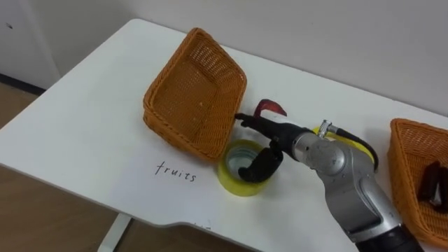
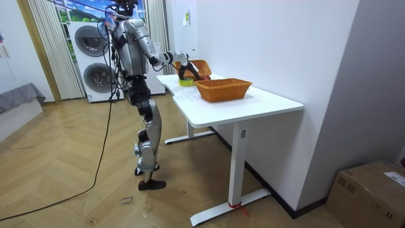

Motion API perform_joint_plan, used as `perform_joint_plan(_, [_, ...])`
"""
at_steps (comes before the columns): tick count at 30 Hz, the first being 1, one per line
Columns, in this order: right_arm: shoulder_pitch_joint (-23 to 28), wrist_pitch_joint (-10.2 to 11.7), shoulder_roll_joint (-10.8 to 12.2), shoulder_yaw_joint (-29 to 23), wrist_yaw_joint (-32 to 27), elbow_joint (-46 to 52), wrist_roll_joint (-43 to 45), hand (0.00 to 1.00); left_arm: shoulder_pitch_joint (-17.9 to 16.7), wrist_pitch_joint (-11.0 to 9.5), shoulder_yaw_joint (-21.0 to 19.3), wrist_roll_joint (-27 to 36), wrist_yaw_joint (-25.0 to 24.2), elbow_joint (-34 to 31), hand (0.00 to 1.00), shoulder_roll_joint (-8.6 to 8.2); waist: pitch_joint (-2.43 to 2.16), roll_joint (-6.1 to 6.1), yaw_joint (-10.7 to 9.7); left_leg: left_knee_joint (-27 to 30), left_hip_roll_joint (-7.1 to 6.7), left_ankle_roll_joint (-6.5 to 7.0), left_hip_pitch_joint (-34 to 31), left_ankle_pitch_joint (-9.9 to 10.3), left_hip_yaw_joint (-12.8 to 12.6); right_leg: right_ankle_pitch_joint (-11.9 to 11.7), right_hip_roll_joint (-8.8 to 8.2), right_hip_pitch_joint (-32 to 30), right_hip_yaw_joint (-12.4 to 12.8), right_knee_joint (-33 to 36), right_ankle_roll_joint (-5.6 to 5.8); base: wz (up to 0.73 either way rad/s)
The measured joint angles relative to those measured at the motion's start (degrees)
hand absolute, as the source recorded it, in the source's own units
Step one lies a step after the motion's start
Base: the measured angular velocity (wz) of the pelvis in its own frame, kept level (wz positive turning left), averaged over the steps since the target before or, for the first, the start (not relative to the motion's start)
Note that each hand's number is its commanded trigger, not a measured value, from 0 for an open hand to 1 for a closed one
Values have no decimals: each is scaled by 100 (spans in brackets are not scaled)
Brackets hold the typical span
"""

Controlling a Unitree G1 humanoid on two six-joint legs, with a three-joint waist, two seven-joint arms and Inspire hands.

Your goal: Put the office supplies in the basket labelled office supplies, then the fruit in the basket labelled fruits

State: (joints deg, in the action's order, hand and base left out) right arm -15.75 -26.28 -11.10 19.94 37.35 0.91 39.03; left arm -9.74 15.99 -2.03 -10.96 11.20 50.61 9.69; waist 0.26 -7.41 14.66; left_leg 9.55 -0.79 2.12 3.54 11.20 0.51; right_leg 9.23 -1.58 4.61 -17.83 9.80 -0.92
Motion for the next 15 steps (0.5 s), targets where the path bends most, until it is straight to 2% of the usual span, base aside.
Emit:
perform_joint_plan(6, [-2,-1,0,3,33,22,-1,0,0,-2,4,2,215,0,0,3,0,0,-7,-3,0,0,2,0,-1,0,0,0,0,-2,0,0])
perform_joint_plan(15, [-1,6,-1,-36,121,152,-1,0,3,-32,-4,-1,220,-16,0,-1,1,5,-11,-30,1,3,-33,-5,-40,-3,1,-71,36,-2,-5,-2])
